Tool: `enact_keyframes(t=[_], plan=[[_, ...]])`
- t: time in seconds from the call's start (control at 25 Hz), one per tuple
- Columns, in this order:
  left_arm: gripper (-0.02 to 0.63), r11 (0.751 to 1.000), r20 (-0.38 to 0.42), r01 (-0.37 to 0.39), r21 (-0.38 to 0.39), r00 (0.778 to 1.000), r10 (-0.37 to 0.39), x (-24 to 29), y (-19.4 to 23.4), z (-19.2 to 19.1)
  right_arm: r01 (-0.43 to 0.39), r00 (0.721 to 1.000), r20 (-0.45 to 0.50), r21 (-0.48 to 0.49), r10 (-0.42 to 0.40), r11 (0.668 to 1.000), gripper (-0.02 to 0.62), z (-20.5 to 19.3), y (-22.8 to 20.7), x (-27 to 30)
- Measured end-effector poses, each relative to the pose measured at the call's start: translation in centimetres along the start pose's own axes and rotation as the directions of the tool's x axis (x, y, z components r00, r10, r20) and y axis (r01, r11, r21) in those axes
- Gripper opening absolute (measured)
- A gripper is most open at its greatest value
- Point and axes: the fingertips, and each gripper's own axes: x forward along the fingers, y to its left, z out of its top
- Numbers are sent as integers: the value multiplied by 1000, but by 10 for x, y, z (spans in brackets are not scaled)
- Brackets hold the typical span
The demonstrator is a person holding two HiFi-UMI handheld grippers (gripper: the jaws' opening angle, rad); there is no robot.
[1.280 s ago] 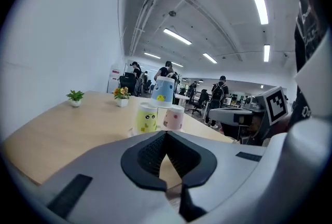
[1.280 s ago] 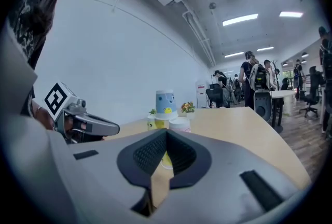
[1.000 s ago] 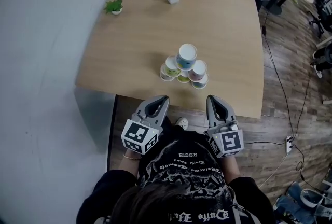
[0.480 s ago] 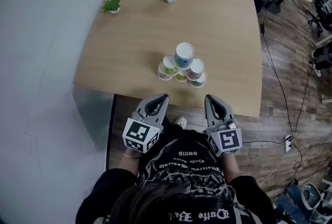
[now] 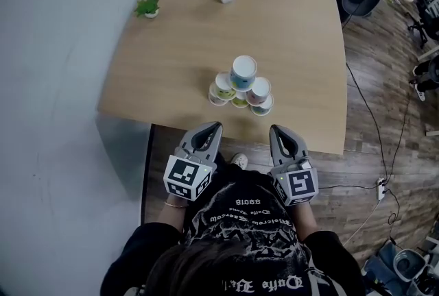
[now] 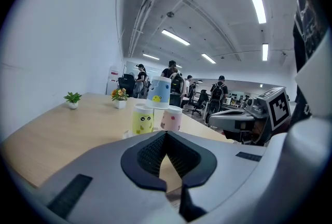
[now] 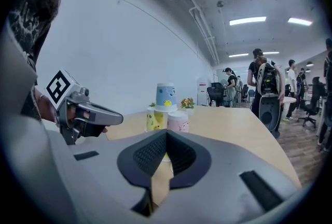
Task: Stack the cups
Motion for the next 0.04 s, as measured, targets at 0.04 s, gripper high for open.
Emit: enact_keyframes(t=[0.04], plan=[[3,1000,1,-4,-1,1000,4,0,1,0,-1,1000,-1,0,1,1000,2,-1,0,0]])
